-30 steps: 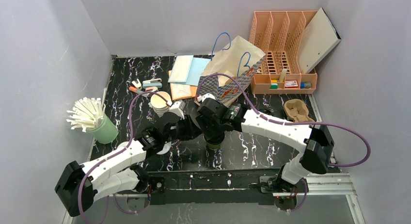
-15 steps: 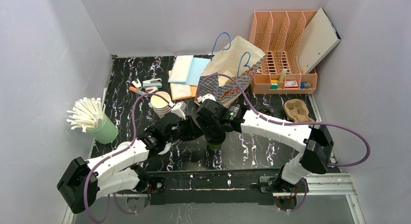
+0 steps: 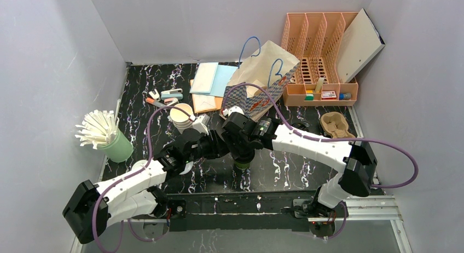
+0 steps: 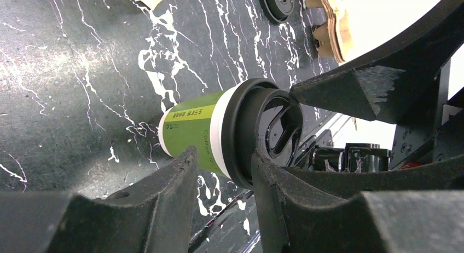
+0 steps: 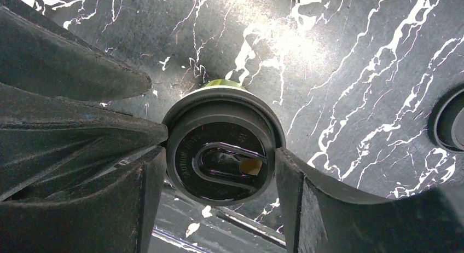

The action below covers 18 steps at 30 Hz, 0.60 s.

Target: Pack the takeout coffee

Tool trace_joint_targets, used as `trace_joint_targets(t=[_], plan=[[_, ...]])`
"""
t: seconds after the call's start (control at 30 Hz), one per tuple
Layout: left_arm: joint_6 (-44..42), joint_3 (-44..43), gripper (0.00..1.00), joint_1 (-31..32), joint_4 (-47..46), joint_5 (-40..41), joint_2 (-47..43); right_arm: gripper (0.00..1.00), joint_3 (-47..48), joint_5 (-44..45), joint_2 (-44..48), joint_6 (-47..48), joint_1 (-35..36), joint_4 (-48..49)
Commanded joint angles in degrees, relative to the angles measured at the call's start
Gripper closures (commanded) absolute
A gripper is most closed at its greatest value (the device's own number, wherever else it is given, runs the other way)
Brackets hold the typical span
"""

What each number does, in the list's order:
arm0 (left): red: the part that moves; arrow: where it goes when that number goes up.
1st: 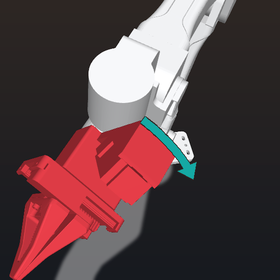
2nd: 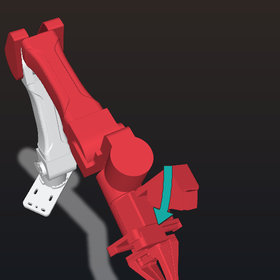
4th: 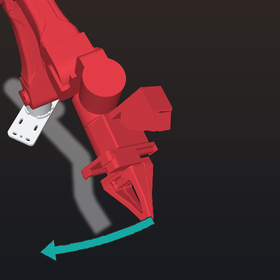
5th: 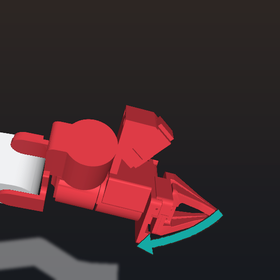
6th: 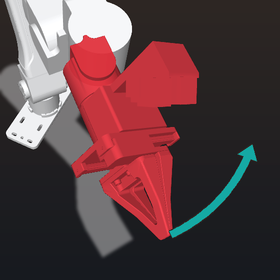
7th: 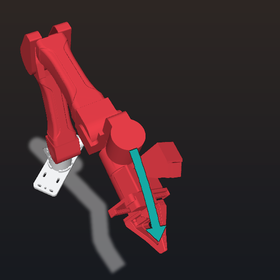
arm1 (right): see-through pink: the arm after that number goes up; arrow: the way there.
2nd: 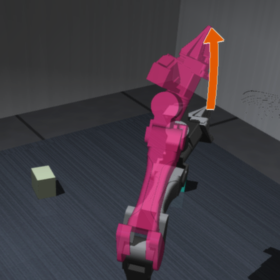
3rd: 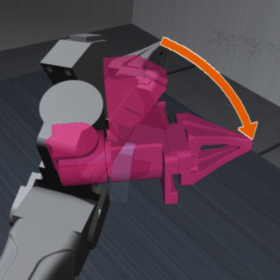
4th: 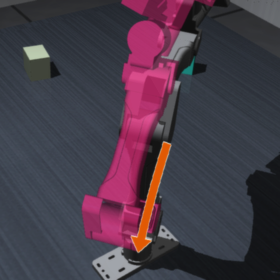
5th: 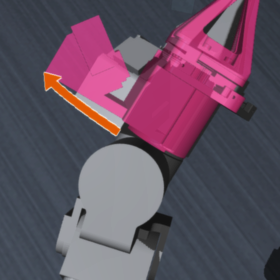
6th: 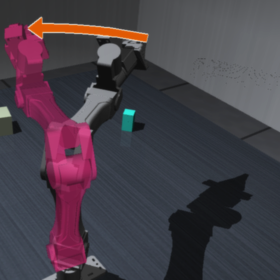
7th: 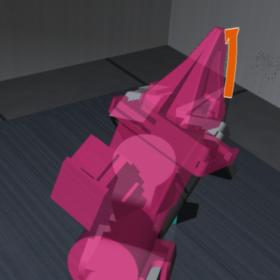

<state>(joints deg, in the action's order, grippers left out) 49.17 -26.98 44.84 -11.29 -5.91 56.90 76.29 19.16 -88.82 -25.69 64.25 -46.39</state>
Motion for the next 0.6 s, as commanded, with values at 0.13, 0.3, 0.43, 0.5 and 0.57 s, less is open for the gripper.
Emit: trace_joint_targets(t=[0.13, 0.3, 0.43, 0.5, 0.57], plan=[[-0.2, -0.13, 0.63, -0.1, -2.4, -0.77, 2.03, 0.43, -2.37, -0.96, 0.8, 0.26, 0.2, -0.41], [-0.55, -0.22, 0.67, -0.1, -2.94, -0.68, 3.66, 0.44, -1.39, -1.42, 0.55, 0.6, 0.16, -1.97], [-0.89, -0.1, 0.69, -0.1, -2.87, -0.32, 4.09, 0.46, -1.17, -2.43, 0.93, 1.26, -0.04, -1.86], [-1.13, 0.02, 0.7, -0.1, -2.66, -0.21, 4.09, 0.46, -1.02, -2.84, 0.57, 1.59, -0.17, -2.14], [-1.22, 0.04, 0.71, -0.1, -2.45, -0.15, 4.17, 0.47, -0.84, -3.33, 0.0, 1.92, -0.36, -2.5]])
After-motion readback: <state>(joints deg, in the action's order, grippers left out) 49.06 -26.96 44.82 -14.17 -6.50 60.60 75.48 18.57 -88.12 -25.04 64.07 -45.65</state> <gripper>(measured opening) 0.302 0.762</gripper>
